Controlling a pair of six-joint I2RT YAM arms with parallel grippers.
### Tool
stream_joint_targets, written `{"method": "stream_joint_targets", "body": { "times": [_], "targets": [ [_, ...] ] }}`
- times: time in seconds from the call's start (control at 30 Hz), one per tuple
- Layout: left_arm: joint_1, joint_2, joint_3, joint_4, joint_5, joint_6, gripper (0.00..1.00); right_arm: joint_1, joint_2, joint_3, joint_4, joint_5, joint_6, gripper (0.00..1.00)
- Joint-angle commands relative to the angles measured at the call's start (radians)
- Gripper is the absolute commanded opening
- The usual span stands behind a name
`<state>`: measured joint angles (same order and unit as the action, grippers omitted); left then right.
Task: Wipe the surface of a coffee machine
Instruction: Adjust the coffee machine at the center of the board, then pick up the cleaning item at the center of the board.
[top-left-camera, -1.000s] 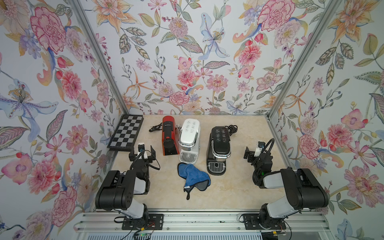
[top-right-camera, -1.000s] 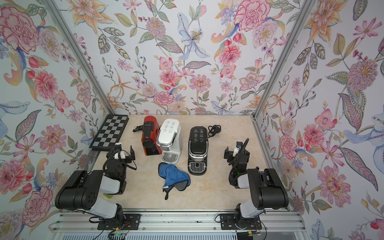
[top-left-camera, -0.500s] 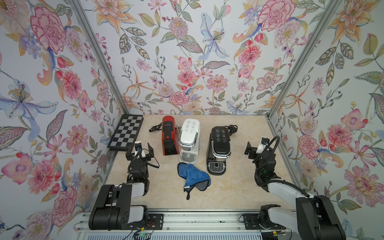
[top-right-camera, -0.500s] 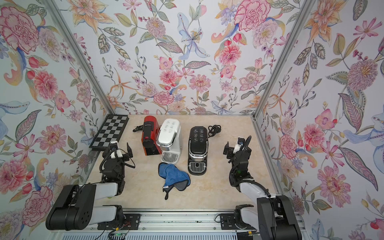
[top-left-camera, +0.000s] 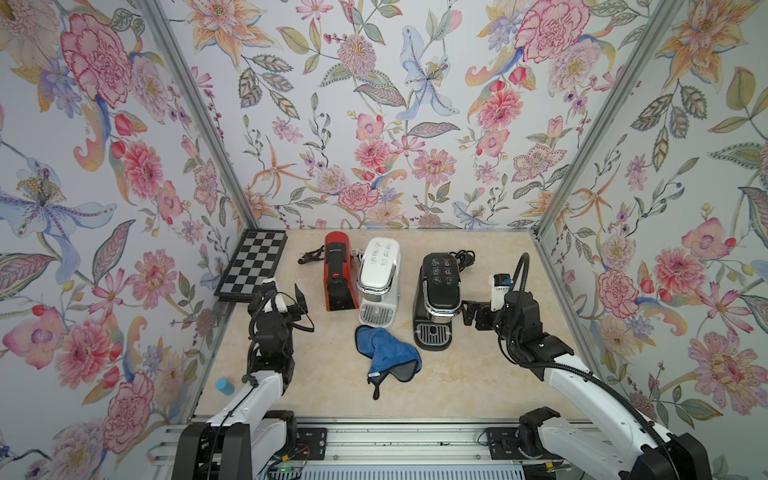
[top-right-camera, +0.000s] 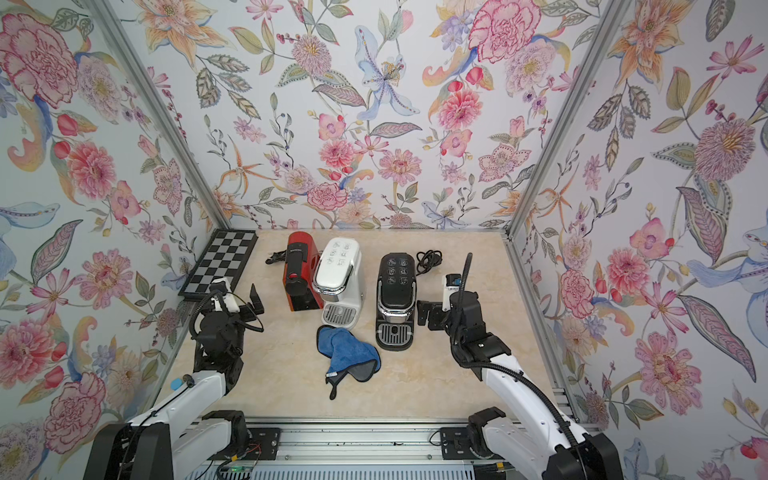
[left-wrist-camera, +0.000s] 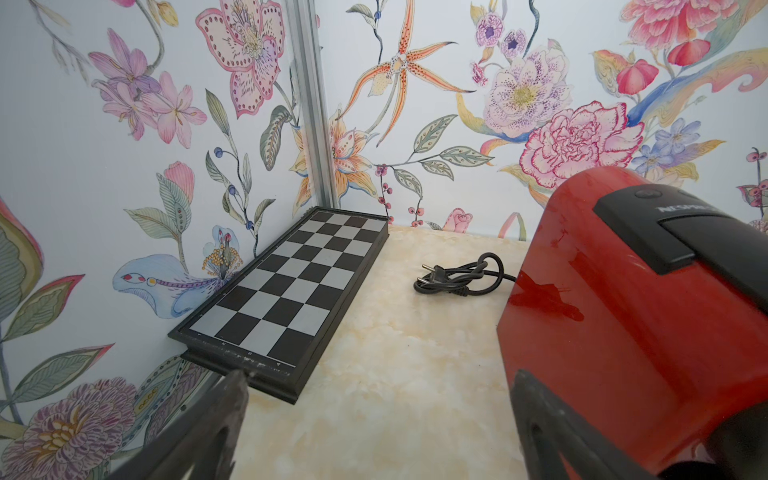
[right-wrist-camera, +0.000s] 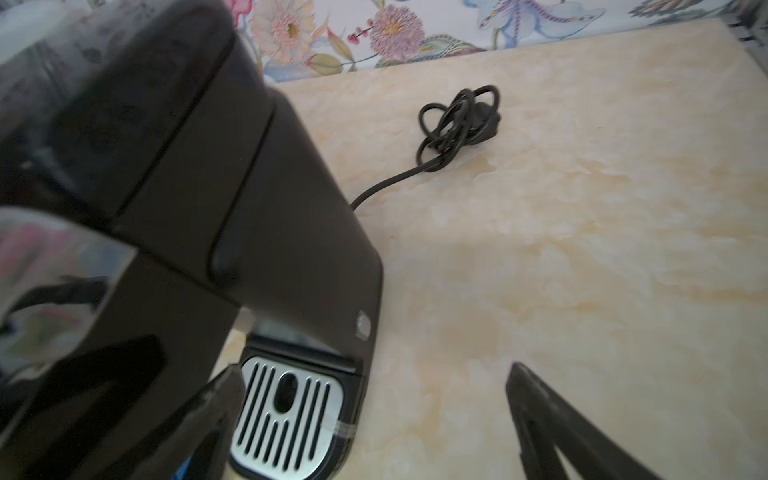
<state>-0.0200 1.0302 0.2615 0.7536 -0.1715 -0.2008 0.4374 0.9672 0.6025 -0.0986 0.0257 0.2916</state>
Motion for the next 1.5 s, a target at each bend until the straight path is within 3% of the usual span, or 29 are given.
{"method": "stream_joint_targets", "body": {
  "times": [0.0,0.1,0.23,0.6,0.8,0.93,1.17,1.47],
  "targets": [
    [0.0,-0.02,0.002,-0.11,0.035,-0.049,0.99,0.142,-0.027,0.052,-0.177,0.001,0.009,1.0],
    [0.0,-0.043,-0.003,-0.131,0.075,-0.062,0.99,0.313,-0.012,0.028,-0.184,0.0,0.034,1.0],
    [-0.001,-0.075,-0.024,-0.128,0.083,-0.09,0.99,0.511,0.095,0.035,-0.184,0.12,0.076,1.0],
    [-0.001,-0.055,-0.018,-0.122,0.101,-0.102,0.99,0.72,0.435,0.205,-0.149,0.26,0.088,1.0],
    [-0.001,-0.059,-0.024,-0.111,0.106,-0.112,0.99,0.751,0.631,0.281,-0.053,0.267,0.113,1.0],
    [-0.001,-0.067,-0.03,-0.106,0.117,-0.109,0.99,0.784,0.725,0.341,-0.019,0.351,0.104,1.0],
    [-0.001,-0.07,-0.034,-0.102,0.124,-0.108,0.99,0.774,0.798,0.391,-0.024,0.445,0.092,1.0],
    [-0.001,-0.058,-0.025,-0.103,0.136,-0.104,0.99,0.72,0.878,0.387,-0.02,0.433,0.138,1.0]
  ]
}}
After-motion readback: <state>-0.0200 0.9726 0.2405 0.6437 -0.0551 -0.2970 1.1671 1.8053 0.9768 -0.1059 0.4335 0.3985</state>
